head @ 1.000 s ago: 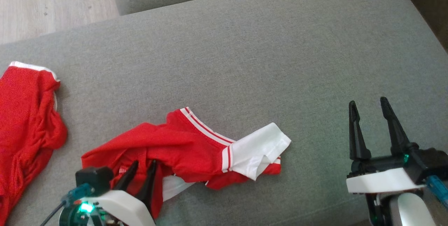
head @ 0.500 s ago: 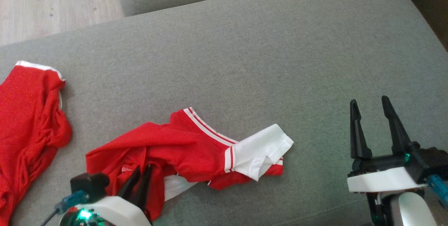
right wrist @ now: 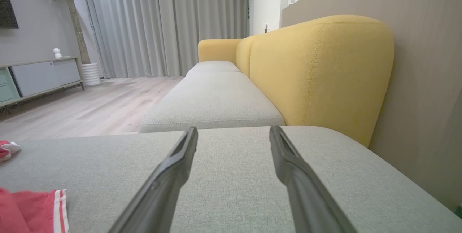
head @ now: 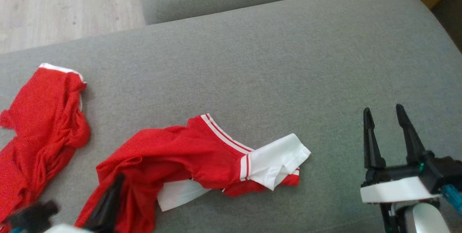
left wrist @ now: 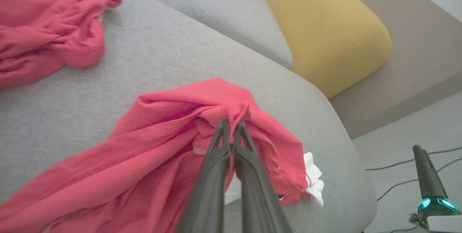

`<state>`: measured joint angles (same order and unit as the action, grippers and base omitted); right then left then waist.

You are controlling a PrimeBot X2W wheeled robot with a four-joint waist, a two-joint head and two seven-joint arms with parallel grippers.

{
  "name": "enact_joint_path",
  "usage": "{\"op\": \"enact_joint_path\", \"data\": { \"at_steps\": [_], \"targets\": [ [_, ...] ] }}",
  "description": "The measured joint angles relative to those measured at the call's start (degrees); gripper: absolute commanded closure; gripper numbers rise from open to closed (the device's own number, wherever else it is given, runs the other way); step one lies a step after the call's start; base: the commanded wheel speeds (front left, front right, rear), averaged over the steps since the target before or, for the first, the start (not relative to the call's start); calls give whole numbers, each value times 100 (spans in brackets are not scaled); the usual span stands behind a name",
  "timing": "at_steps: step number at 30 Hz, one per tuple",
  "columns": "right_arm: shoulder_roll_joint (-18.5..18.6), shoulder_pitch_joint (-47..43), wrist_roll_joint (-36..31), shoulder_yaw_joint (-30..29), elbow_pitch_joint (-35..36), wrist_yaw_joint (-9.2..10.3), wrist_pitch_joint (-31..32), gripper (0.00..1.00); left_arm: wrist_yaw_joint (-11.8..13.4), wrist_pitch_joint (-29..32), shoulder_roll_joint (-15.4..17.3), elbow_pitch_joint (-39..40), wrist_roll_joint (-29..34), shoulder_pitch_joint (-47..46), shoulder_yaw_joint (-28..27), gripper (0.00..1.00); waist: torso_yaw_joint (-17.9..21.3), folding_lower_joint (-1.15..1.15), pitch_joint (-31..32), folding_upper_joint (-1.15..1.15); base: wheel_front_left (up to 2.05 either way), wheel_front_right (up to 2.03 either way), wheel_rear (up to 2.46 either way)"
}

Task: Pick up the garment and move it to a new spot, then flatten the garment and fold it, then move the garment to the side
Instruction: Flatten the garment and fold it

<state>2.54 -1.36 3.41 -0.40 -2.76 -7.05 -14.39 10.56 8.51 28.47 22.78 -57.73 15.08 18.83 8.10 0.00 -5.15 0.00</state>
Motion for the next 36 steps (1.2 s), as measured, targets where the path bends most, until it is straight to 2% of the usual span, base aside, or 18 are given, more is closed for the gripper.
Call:
{"op": "enact_joint_path", "data": {
  "at_steps": [5, 7, 12, 19, 22, 24, 29, 35, 36],
  "targets": [
    [0, -127, -62, -33, -4, 0, 0, 0, -180, -270, 223, 175, -594, 1015, -727, 100, -119, 0, 106, 0, 0, 0, 0],
    [0, -156, -98, -46, -3, 0, 0, 0, -342, -361, 183, 220, -951, 1389, -898, 100, -174, 0, 136, 0, 0, 0, 0],
    [-1, -164, -98, -40, -7, 0, 0, 0, -772, -360, 127, 108, -1564, 2019, -978, 100, -273, 0, 220, 0, 0, 0, 0],
    [-1, -183, -148, -31, -9, 0, 0, 0, -1051, -314, 105, -695, -1866, 2553, -975, 100, -354, 0, 279, 0, 0, 0, 0],
    [-1, -183, -147, 14, -36, 0, 0, 0, -1117, -193, 65, -1163, -1819, 2539, -736, 100, -327, 0, 307, 0, 0, 0, 0],
    [-1, -185, -147, 32, -60, 0, 0, 0, -1163, -143, -23, -1310, -1823, 2531, -606, 100, -295, 0, 329, 0, 0, 0, 0],
    [-1, -227, -146, 22, -70, -1, 0, 0, -1161, 0, 12, -1591, -1614, 2533, -383, 100, -207, 0, 347, 0, 0, 0, 0],
    [-1, -287, -138, -20, -70, 0, 0, 0, -947, -13, 133, -1791, -1397, 2541, -396, 100, -163, 0, 373, 0, 0, 0, 0],
    [-1, -287, -137, -23, -70, 0, 0, 0, -910, -63, 133, -1831, -1369, 2541, -407, 62, -165, 0, 370, 0, 0, 0, 0]
  ]
}}
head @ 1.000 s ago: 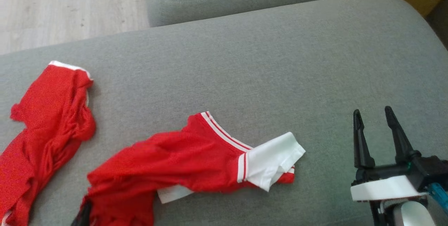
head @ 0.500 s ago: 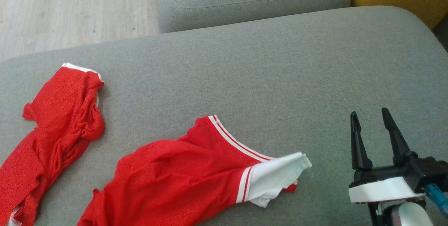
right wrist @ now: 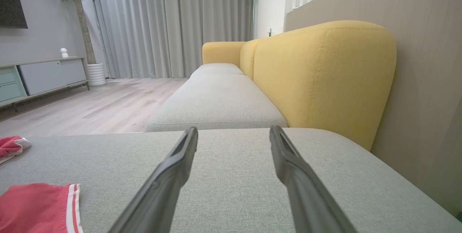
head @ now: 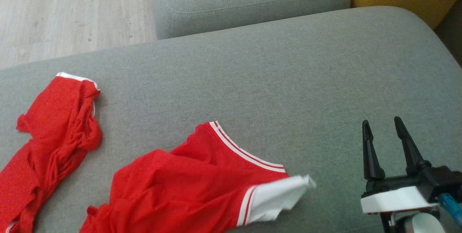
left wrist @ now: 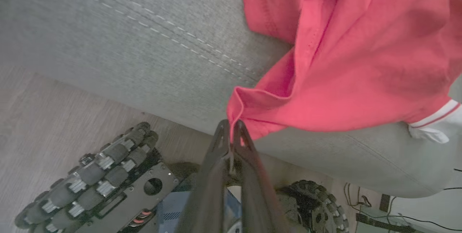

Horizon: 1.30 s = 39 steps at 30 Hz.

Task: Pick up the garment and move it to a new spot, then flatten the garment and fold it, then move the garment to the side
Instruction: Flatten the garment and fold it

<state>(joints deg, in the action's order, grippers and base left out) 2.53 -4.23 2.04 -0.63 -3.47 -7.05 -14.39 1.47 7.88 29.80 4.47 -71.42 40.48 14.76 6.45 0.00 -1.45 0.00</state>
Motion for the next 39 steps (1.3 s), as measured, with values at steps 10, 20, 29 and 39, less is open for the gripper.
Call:
{"op": "enact_joint_path", "data": {
  "at_steps": [10, 20, 29, 39],
  "targets": [
    [0, 2, -1, -2, 30, 0, 0, 0, 543, -690, 289, -140, 684, -10, -453, 0, -56, 0, -118, 0, 0, 0, 0],
    [1, 32, 0, 85, 31, 0, 0, 0, 1060, -172, 736, 1415, 1530, -1750, -79, 0, -57, 0, -272, 0, 0, 0, 0],
    [1, 165, 58, 200, 9, 0, 0, 0, 878, 903, -57, 186, 2279, -4287, 1508, 0, 238, 1, -422, 0, 0, 0, 0],
    [1, 165, 58, 212, 4, 0, 0, 0, 301, 1294, -477, -1032, 2248, -5341, 1859, 0, 398, 1, -558, 0, 0, 0, 0]
  ]
}}
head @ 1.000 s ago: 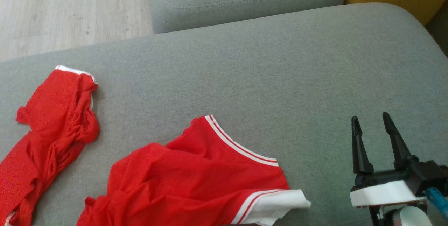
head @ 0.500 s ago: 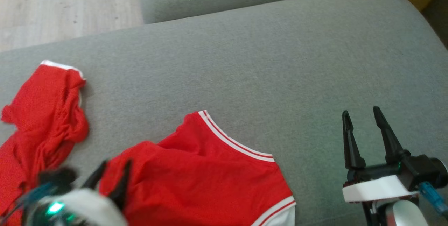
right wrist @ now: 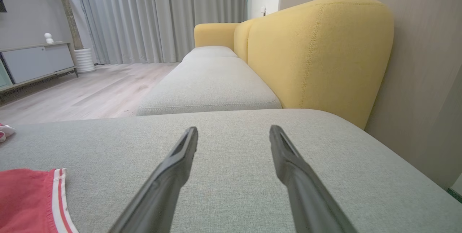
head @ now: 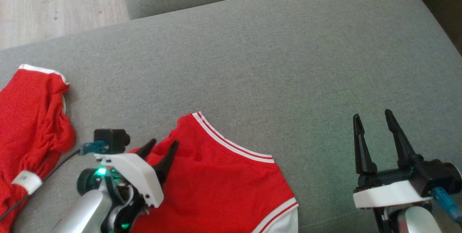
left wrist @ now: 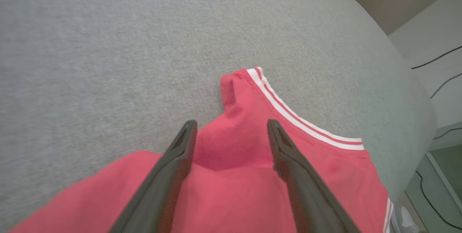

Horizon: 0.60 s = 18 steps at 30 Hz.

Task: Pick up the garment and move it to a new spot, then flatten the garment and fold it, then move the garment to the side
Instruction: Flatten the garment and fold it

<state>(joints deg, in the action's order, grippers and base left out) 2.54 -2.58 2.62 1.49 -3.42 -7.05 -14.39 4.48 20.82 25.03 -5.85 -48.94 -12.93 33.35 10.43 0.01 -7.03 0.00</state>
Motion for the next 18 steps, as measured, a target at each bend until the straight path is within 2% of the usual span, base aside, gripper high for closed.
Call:
{"op": "enact_joint_path", "data": {
  "at_steps": [3, 8, 18],
  "targets": [
    [0, 1, -1, 2, -1, 0, 0, 0, -226, 157, -149, -268, -218, -131, 60, 0, 20, 0, 0, 0, 0, 0, 0],
    [0, 3, -11, 3, -3, 0, 0, 0, -456, 361, -231, -751, -367, -238, 208, 0, 47, -1, 0, 0, 0, 0, 0],
    [0, 125, -11, 55, -8, 0, 0, 0, -708, 183, -240, -1671, -192, -715, 259, 0, 192, -1, -116, 0, 0, 0, 0]
  ]
}}
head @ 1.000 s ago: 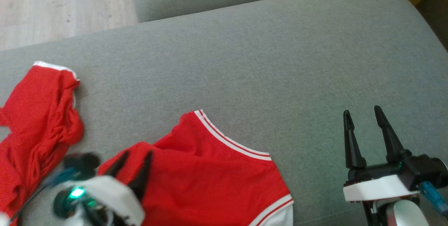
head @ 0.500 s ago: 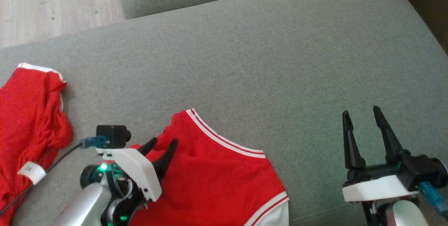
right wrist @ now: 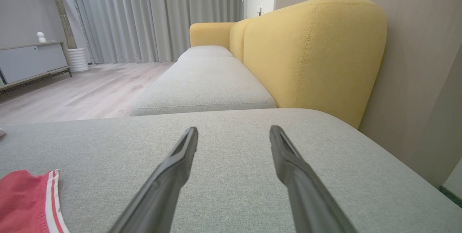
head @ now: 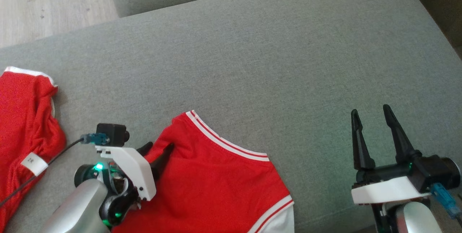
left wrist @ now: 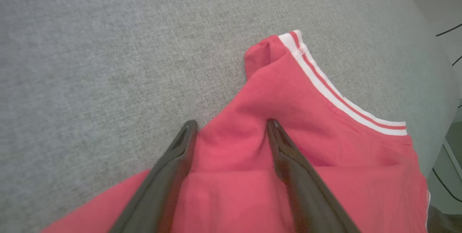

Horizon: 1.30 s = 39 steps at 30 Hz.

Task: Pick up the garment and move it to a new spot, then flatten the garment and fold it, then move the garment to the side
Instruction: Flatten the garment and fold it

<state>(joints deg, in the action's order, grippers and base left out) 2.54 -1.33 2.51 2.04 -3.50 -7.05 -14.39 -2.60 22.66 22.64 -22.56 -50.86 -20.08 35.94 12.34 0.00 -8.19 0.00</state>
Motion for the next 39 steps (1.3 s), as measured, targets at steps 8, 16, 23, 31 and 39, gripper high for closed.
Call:
{"op": "enact_joint_path", "data": {
  "at_steps": [8, 16, 23, 31, 39],
  "targets": [
    [0, 2, 1, 5, -3, 0, 0, 0, -254, 11, -144, -405, -136, -201, 85, 100, 94, 0, -61, 0, 0, 0, 0],
    [0, 61, 14, 48, -32, 0, 0, 0, -249, -600, -115, -471, 282, -204, 212, 100, 223, 0, -82, 0, 0, 0, 0],
    [0, 97, 44, 249, -107, 0, 0, 0, -260, -1182, 66, -400, 625, -771, 131, 100, 510, 0, -40, 0, 0, 0, 0],
    [1, 447, 210, 488, -103, 0, 0, 0, -376, -1390, 610, -528, 880, -1978, -74, 100, 1037, 0, -114, 0, 0, 0, 0],
    [2, 433, 387, 488, -111, -1, 0, 0, -492, -1706, 808, -623, 966, -2627, 162, 100, 1614, 1, -286, 0, 0, 0, 0]
  ]
}}
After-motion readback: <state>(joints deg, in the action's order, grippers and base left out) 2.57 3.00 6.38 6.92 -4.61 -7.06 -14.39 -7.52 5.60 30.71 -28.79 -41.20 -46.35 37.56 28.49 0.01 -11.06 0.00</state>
